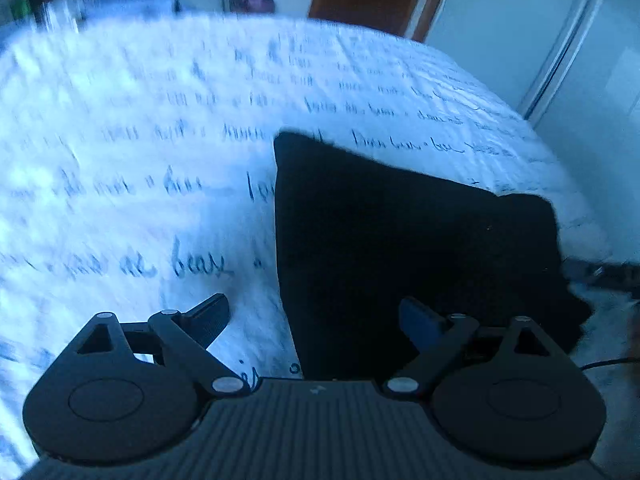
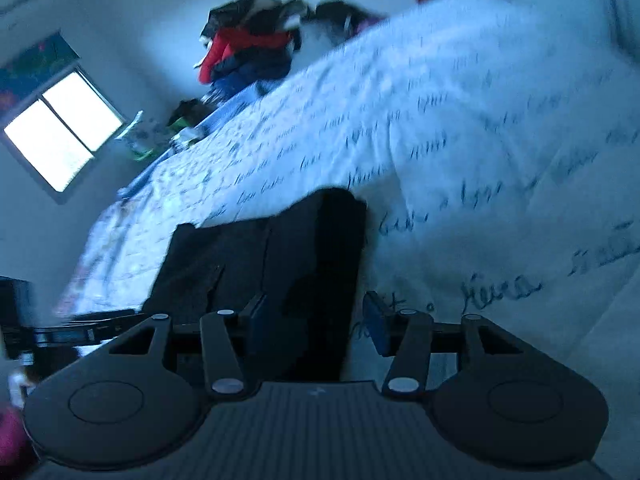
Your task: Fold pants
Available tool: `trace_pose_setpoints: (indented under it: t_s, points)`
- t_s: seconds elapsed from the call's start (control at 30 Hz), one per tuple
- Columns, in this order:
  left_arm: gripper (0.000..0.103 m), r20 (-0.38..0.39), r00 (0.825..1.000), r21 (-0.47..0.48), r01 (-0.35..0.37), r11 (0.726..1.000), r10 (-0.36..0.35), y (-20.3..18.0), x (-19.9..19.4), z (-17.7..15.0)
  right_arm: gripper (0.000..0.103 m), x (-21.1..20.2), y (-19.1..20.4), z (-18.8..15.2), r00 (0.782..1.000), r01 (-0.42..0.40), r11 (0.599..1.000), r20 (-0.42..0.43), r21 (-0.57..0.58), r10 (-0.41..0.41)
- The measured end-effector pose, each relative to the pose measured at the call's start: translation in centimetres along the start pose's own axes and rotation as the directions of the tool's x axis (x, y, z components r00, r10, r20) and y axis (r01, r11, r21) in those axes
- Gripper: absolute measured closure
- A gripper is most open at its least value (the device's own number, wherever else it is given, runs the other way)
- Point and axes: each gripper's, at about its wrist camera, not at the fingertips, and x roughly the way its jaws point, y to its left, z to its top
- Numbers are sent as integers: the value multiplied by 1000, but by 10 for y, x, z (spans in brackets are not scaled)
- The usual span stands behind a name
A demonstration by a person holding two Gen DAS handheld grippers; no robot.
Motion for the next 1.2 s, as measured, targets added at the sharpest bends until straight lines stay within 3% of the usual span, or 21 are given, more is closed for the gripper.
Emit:
trace_pose_setpoints:
  t_s: [0.1, 0.2, 0.33, 0.43, 0.47, 0.53, 0.57, 0.63, 0.7, 0.83, 0.93, 1.07, 1.2]
  points:
    - [4, -23, 991, -61, 127, 990, -128, 21, 10, 3, 51, 16, -13, 5, 992, -103, 993, -65, 61, 107]
    - [2, -17, 975, -81, 222, 972, -224, 28, 15, 6, 49, 29, -21, 14, 969, -203, 974, -125, 96, 214]
    - [2, -38, 931, -113, 358, 927, -364, 22, 27, 9, 48, 52, -18, 22, 930, -297, 949, -192, 107, 313]
    - [5, -22, 942, -66, 333, 941, -335, 5, 30, 9, 48, 70, -11, 26, 911, -340, 932, -199, 126, 360]
    - [11, -13, 947, -61, 320, 945, -321, 1, 30, 9, 48, 75, -8, 26, 914, -340, 932, -190, 124, 359]
    - [36, 5, 967, -56, 255, 965, -255, -3, 28, 9, 52, 78, 0, 25, 929, -316, 942, -166, 113, 331]
    - [53, 8, 977, -59, 213, 975, -213, -3, 27, 8, 55, 78, 5, 23, 941, -289, 953, -158, 89, 300]
    - [64, 19, 981, -90, 196, 977, -195, 2, 22, 6, 69, 76, 15, 20, 961, -230, 973, -150, 33, 232]
    - [75, 35, 980, -117, 198, 973, -196, 5, 17, 4, 72, 72, 21, 16, 969, -207, 978, -135, 19, 208]
    - [80, 90, 984, -66, 162, 985, -155, -6, 1, 3, 75, 60, 38, 16, 980, -177, 983, -99, -40, 173]
    - [80, 141, 979, -20, 151, 988, -147, -10, -17, 9, 75, 57, 65, 26, 984, -171, 973, -83, -156, 160]
    - [80, 218, 973, 10, 73, 997, -74, 1, -32, 35, 75, 68, 90, 52, 983, -181, 954, -48, -239, 175]
    - [79, 241, 971, -9, 6, 1000, -4, 28, -27, 70, 75, 102, 108, 81, 982, -184, 943, -8, -277, 189]
